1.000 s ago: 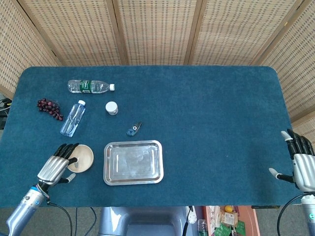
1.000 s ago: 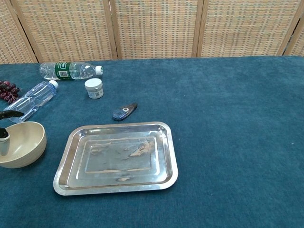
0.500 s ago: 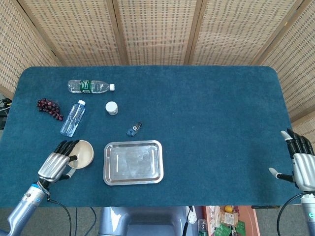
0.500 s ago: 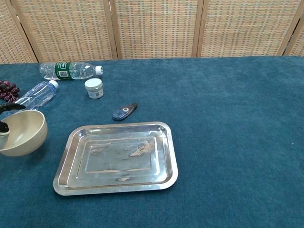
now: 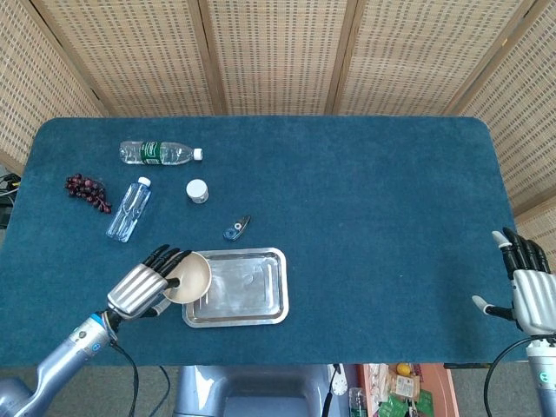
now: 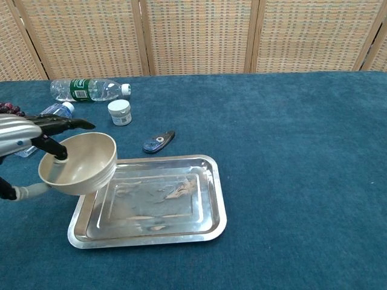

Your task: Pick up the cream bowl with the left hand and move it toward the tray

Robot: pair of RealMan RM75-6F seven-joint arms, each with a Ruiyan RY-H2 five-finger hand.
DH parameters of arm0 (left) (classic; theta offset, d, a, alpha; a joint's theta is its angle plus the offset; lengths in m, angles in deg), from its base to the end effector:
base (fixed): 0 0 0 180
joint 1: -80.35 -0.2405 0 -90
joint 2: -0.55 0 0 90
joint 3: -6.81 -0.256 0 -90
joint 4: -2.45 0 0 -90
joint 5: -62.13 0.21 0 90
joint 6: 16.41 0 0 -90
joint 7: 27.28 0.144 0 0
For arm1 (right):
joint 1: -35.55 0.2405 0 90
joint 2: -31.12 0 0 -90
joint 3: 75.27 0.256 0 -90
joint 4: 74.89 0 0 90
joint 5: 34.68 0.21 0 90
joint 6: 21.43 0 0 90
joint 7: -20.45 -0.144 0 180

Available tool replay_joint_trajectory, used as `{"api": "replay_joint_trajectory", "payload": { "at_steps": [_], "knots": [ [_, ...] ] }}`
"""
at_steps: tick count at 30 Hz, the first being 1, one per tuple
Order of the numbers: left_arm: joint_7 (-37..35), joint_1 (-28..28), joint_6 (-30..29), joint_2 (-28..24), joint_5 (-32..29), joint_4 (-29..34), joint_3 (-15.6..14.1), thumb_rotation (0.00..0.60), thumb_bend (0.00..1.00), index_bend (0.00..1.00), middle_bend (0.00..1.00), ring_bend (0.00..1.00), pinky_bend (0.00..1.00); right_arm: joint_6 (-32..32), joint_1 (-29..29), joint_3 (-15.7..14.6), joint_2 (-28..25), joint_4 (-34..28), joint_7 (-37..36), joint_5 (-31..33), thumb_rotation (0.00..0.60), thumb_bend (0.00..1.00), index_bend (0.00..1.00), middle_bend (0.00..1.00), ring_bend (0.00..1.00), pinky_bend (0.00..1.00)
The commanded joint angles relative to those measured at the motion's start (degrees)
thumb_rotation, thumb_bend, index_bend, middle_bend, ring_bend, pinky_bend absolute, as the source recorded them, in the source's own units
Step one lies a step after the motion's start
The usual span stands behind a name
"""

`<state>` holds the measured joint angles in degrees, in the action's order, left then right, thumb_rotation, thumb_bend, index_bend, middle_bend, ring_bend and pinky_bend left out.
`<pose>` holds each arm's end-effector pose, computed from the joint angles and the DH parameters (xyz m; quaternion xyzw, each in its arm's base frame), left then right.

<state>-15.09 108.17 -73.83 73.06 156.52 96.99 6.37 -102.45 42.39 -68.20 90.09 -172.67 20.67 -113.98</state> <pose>-0.2097 0.2450 0.0343 -0.8295 -0.2909 -0.3255 0.3483 -0.3033 -0.2051 0.1856 0.5665 -0.4035 0.3875 0.6051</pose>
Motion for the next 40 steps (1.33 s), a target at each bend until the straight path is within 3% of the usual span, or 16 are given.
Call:
{"api": "replay_joint_trajectory", "payload": {
  "at_steps": [1,7,9,11,13,15,24,30,32,40],
  "knots": [
    [4.46,2.80,4.38,2.88,-2.51,1.32,0.90,0.600,0.49,0.65,0.00,0.00,0.00,0.22,0.09,0.14,0.08,0.10,0.10,0.44,0.600,0.00,0.01,0.00,0.00,0.00],
    [8.75,4.53,6.56,7.05,-5.41,0.44,1.76,0.600,0.49,0.64,0.00,0.00,0.00,0.49,0.14,0.44,-0.06,0.38,-0.33,1.18,0.600,0.00,0.01,0.00,0.00,0.00],
    [9.67,4.86,6.72,8.04,-6.03,0.15,1.81,0.600,0.43,0.60,0.00,0.00,0.00,0.61,0.16,0.48,-0.14,0.43,-0.56,1.30,0.600,0.00,0.01,0.00,0.00,0.00],
    [9.96,5.01,6.83,8.59,-6.70,0.27,1.79,0.600,0.22,0.39,0.00,0.00,0.00,0.60,0.15,0.49,-0.21,0.46,-0.72,1.29,0.600,0.00,0.01,0.00,0.00,0.00],
    [10.82,4.95,6.51,8.70,-7.45,0.73,1.76,0.600,0.02,0.07,0.00,0.00,0.00,0.53,0.10,0.48,-0.30,0.44,-0.90,1.22,0.600,0.00,0.01,0.00,0.00,0.00],
    [11.70,4.58,5.75,8.40,-8.36,1.73,1.74,0.600,0.00,0.00,0.00,0.00,0.00,0.46,0.04,0.48,-0.42,0.42,-1.13,1.16,0.600,0.00,0.01,0.00,0.00,0.00],
    [8.03,0.88,-3.36,0.76,-8.49,8.35,2.71,0.600,0.00,0.00,0.00,0.00,0.00,0.20,-0.06,0.28,-0.77,0.11,-1.78,0.37,0.600,0.00,0.01,0.00,0.00,0.00],
    [6.17,-8.82,-16.98,-7.12,-14.32,11.91,2.65,0.600,0.00,0.00,0.00,0.00,0.00,-0.44,-0.30,0.05,-1.06,-0.53,-2.04,-0.58,0.600,0.00,0.01,0.00,0.00,0.00],
    [4.83,-14.69,-24.63,-9.53,-15.26,10.77,1.32,0.600,0.00,0.00,0.00,0.00,0.00,-0.84,-0.56,-0.18,-1.24,-0.72,-2.41,-1.11,0.600,0.00,0.01,0.00,0.00,0.00],
    [-2.32,-18.55,-28.40,-10.23,-11.88,6.16,-0.35,0.600,0.00,0.00,0.00,0.00,0.00,-1.33,-0.76,-0.39,-1.44,-0.95,-2.59,-1.83,0.600,0.00,0.01,0.00,0.00,0.00]
  ]
}}
